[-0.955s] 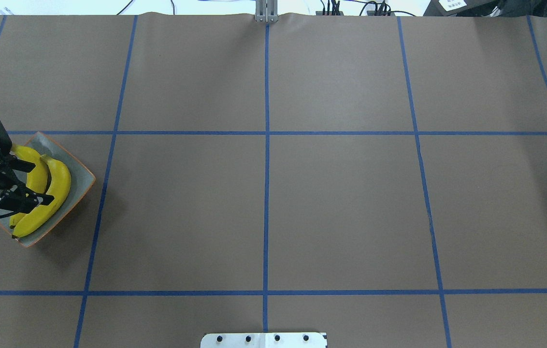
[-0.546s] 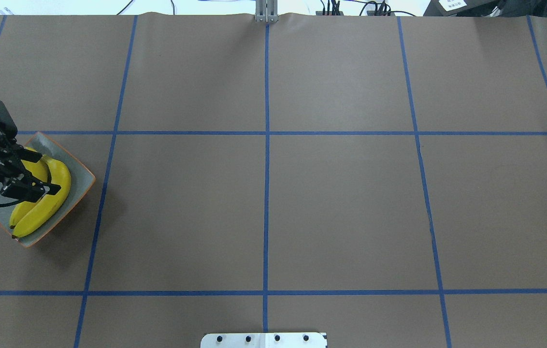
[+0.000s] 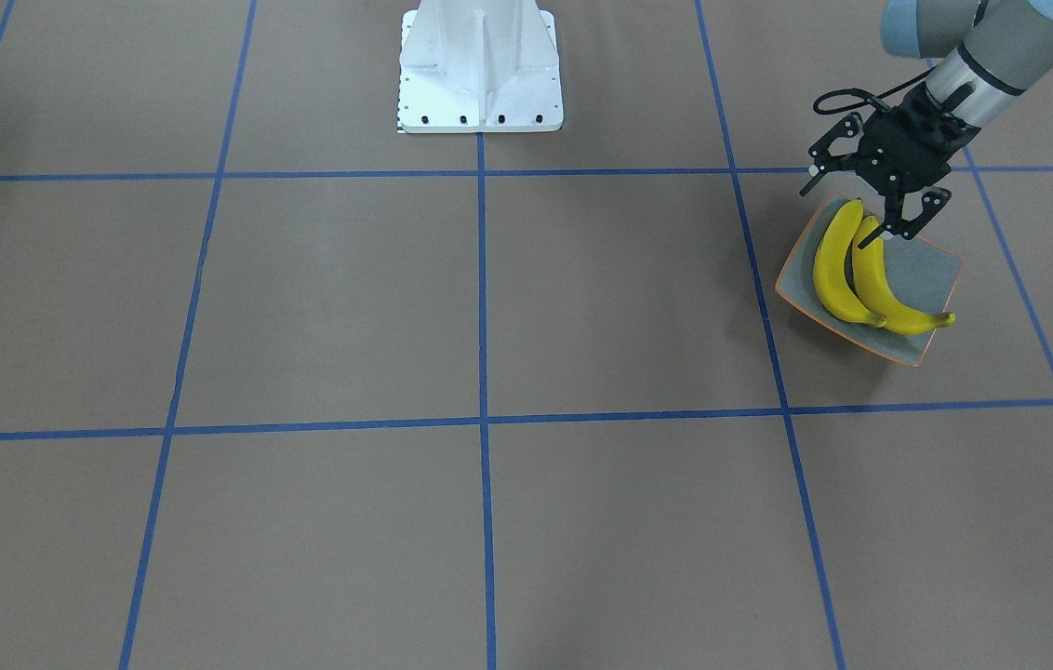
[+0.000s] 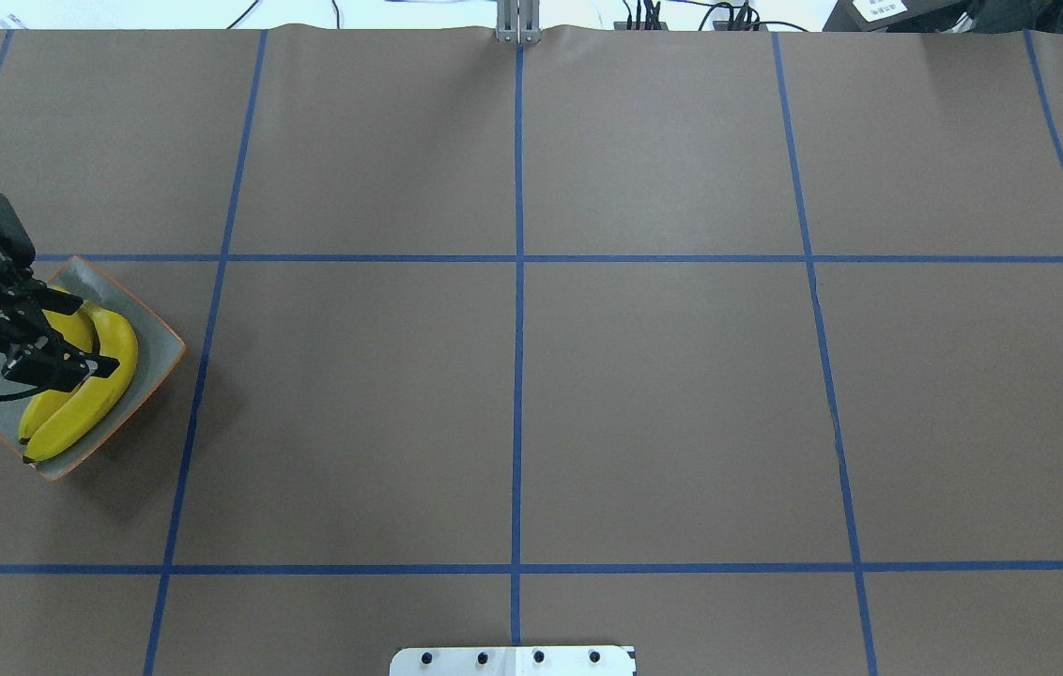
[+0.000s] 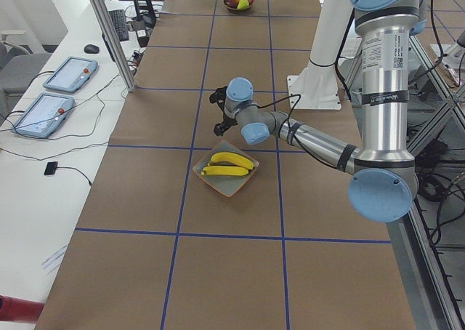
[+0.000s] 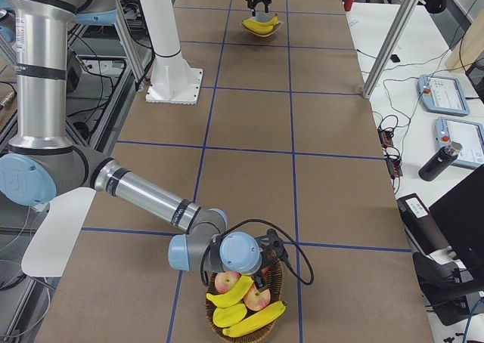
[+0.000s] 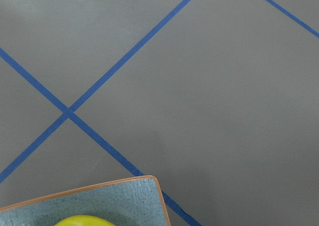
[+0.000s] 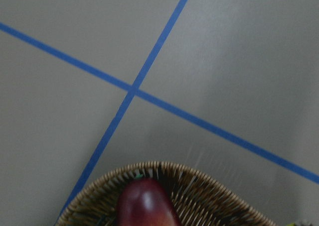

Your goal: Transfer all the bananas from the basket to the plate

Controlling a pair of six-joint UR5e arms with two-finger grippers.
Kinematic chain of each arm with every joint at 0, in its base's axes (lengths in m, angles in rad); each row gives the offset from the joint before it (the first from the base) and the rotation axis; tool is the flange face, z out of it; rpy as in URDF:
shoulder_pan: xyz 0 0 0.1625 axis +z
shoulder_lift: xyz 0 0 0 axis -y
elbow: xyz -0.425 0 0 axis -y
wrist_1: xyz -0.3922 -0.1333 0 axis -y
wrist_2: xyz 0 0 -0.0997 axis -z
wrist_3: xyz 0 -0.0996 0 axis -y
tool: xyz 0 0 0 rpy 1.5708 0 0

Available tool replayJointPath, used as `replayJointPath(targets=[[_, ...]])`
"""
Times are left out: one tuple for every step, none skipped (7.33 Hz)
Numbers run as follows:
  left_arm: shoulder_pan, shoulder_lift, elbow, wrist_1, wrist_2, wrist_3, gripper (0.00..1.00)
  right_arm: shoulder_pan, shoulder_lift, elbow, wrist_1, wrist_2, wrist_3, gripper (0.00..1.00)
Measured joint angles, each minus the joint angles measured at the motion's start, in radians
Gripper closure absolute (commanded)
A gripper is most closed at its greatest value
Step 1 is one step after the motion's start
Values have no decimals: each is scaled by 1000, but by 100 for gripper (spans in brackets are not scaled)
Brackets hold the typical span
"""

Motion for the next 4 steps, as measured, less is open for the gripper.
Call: replayJointPath(targets=[[-1,0,-1,0,0,0,0,16,-7,-14,-3,-3,-27,1],[-1,0,-2,-1,0,0,0,26,-5,-29,-3,-27,-45,2],[-2,0,-3,-2,0,0,0,30,1,-44,-3,-63,-61,6],[-2,1,-3,-2,0,0,0,31,11,-66,-3,-89,-73,11]])
